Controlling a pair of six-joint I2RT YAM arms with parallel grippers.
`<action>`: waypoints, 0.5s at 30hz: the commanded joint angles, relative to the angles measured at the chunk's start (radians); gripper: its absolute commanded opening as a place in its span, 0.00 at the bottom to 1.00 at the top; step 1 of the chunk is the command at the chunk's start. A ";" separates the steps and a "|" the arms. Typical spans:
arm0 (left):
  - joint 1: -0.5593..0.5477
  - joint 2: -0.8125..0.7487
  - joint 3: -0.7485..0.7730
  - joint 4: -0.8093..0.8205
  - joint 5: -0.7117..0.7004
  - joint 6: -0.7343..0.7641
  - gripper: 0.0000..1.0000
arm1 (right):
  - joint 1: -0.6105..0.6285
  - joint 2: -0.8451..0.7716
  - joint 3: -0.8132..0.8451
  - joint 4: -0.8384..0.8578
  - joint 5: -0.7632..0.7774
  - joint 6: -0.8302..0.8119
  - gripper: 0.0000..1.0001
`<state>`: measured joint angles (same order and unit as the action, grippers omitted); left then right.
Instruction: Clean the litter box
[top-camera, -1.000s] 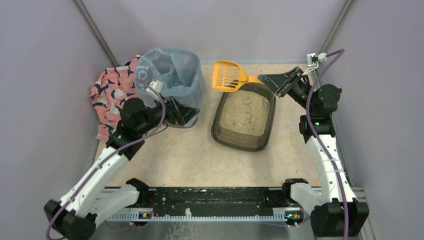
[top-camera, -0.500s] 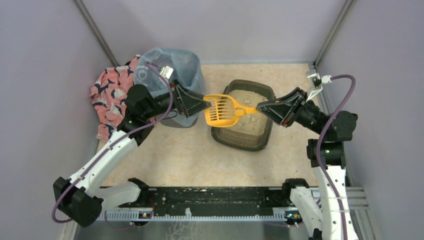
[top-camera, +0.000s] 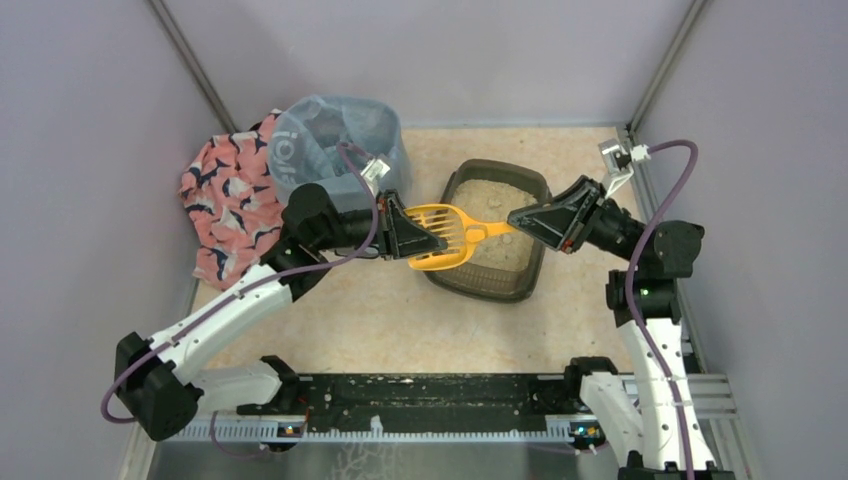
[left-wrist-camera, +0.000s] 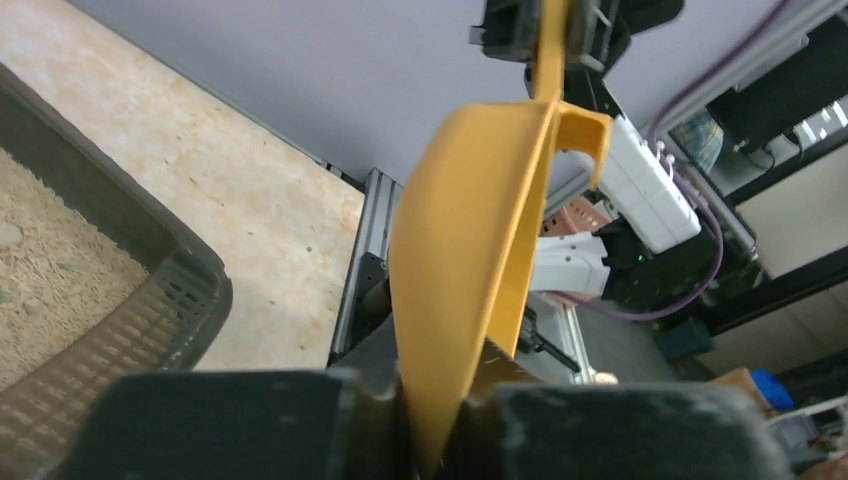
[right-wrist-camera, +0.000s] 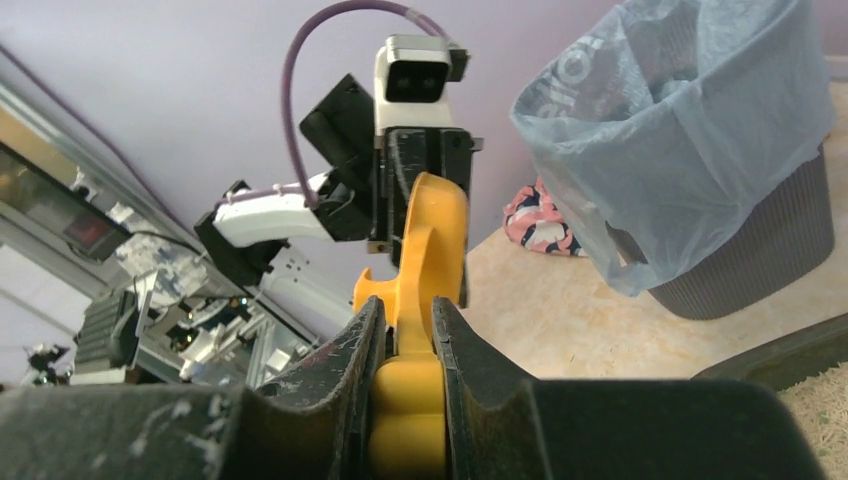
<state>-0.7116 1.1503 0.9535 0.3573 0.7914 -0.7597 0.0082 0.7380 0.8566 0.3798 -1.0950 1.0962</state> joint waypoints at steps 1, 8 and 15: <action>-0.017 -0.021 -0.015 0.015 -0.015 0.041 0.00 | -0.004 -0.011 0.008 0.096 0.017 0.016 0.00; -0.017 -0.083 -0.032 0.015 -0.176 0.045 0.00 | -0.004 -0.044 -0.003 0.036 0.119 -0.046 0.47; -0.017 -0.117 -0.114 0.125 -0.245 -0.019 0.00 | -0.004 -0.042 -0.083 0.253 0.218 0.066 0.64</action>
<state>-0.7269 1.0519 0.8803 0.3779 0.5907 -0.7414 0.0097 0.6895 0.8085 0.4538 -0.9604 1.0946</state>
